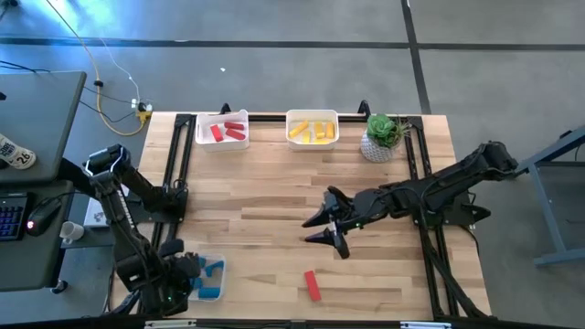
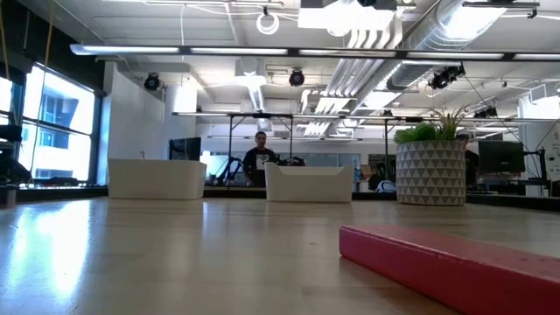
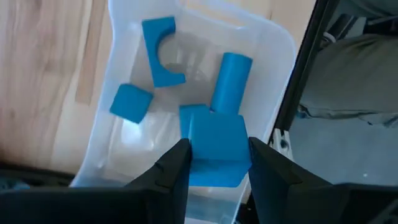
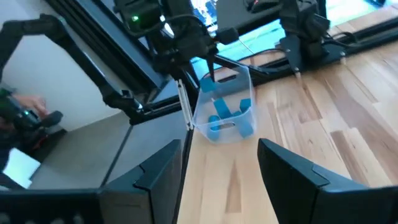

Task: Sort & place blocks by color
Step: Put the blue block into the transparent bin, then put the red block into the left white bin

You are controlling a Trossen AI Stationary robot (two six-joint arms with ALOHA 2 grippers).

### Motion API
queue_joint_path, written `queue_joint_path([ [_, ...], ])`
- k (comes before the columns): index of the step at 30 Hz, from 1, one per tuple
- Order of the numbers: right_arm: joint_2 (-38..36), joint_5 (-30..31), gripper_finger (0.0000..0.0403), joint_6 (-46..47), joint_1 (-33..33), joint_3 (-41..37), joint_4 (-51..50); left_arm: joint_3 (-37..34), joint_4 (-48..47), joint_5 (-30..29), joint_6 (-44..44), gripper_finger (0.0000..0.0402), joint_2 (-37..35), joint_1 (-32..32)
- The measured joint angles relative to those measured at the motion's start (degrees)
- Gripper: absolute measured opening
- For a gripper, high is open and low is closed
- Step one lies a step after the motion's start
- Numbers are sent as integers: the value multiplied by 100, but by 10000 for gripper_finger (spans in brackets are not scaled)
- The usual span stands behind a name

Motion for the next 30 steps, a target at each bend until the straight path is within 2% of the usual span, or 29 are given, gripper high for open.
queue_joint_path([
  [4, 345, -116, 197, -246, 28, 541, -440, -129, -1, 103, -413, 113, 2, -28],
  [8, 791, -300, 197, -269, 35, 1203, -1249, -314, -5, 499, -695, 133, 2, -26],
  [17, 1825, -409, 197, 669, 272, 2443, -3337, -392, 4, 659, -1129, 179, 2, -28],
  [24, 2247, -780, 197, 1604, 433, 2636, -3950, -392, 5, 659, -1240, 196, 2, -24],
  [30, 2337, -657, 197, 2268, 594, 2615, -4235, -392, 8, 659, -1240, 197, 2, 70],
])
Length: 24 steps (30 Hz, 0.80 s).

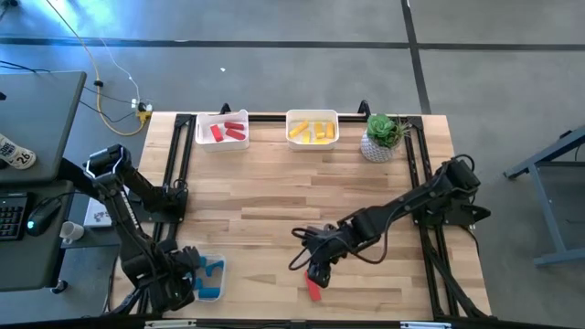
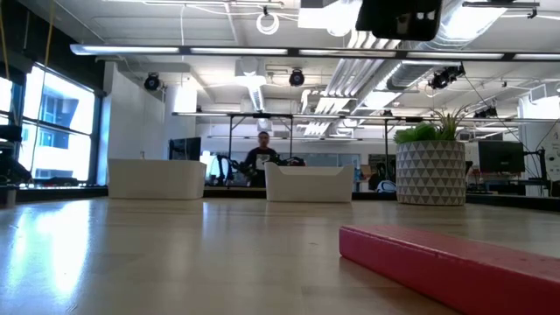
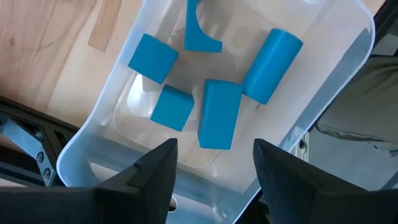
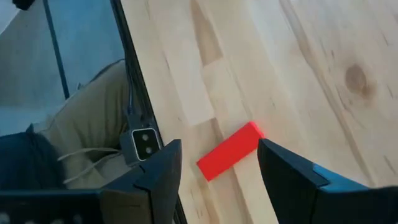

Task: Sort & place blocks by color
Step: Put the red block into the left white bin

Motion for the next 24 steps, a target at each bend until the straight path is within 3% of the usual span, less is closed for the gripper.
queue_joint_path([
  [11, 38, 727, 197, 493, 149, -6, -17, -2, 2, -1, 84, 197, 0, 266],
  [24, 166, 791, 197, 1065, 151, -13, -454, -2, 14, -2, 445, 197, 0, 1026],
])
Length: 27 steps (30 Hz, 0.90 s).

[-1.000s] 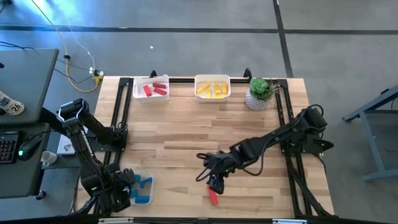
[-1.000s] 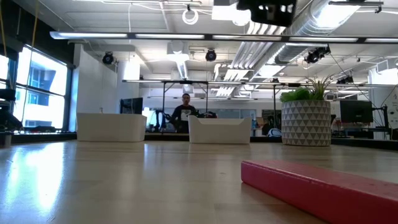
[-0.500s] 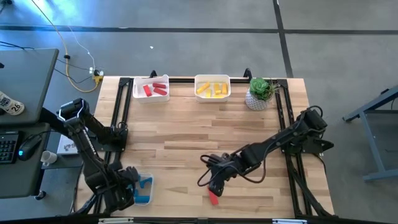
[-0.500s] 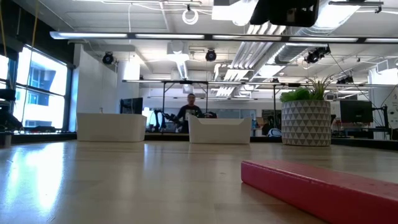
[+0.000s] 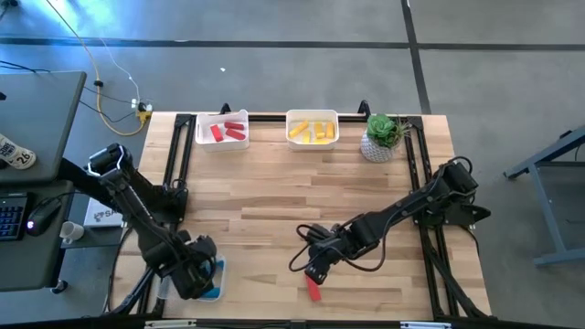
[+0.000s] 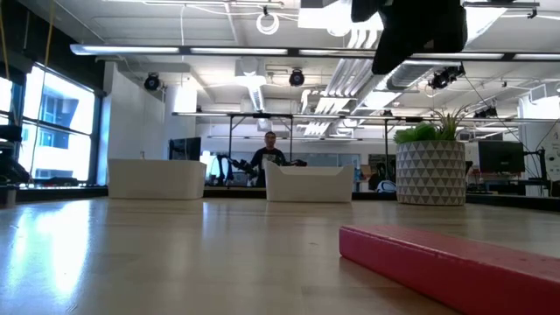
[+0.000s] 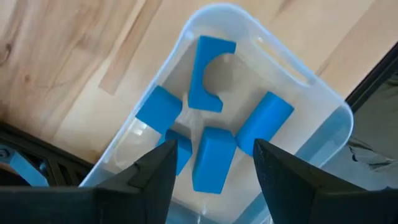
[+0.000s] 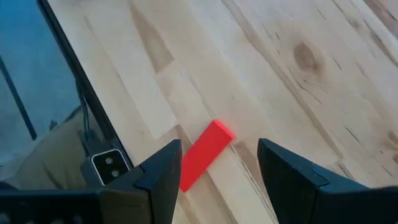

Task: Sort & place blocks by color
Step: Put the red block into the left white bin

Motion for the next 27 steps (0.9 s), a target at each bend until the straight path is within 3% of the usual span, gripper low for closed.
queue_joint_path([
  [5, 69, -26, 197, 255, -2, -2, 37, 0, -5, 0, 59, 197, 0, 256],
  [13, 153, -310, 197, 533, 170, -2, 667, 0, 4, 218, 985, 197, 0, 667],
  [19, 153, -130, 197, 503, 316, 0, 1489, 0, 32, 191, 1258, 197, 2, 946],
  [27, 227, 75, 197, 376, 473, 245, 1864, 0, 35, 170, 1260, 197, 2, 1008],
])
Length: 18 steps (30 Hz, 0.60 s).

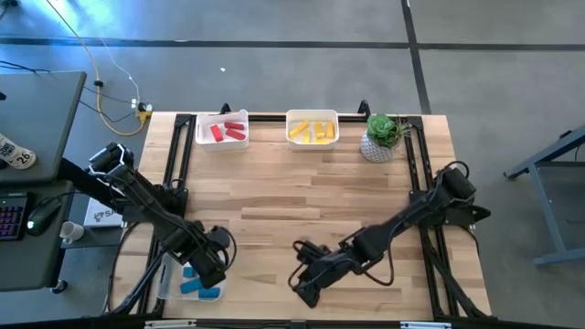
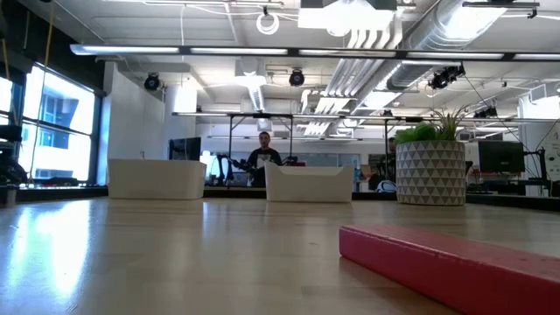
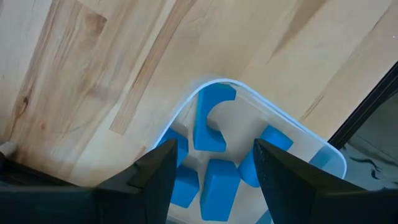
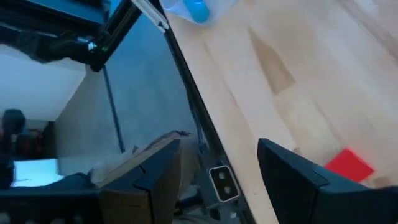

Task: Sort & place blocks by color
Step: Put the red block into the left white bin

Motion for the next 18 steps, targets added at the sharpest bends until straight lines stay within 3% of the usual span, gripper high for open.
queue_joint_path([
  [4, 251, 166, 197, -369, 85, 638, -410, 0, 12, 0, -80, 197, 0, 1],
  [13, 1274, 224, 197, -432, 75, 2479, -2723, 0, 24, -211, -107, 197, 0, 9],
  [18, 1673, 200, 197, -272, 75, 2940, -3321, 0, 27, -327, -116, 197, 0, 9],
])
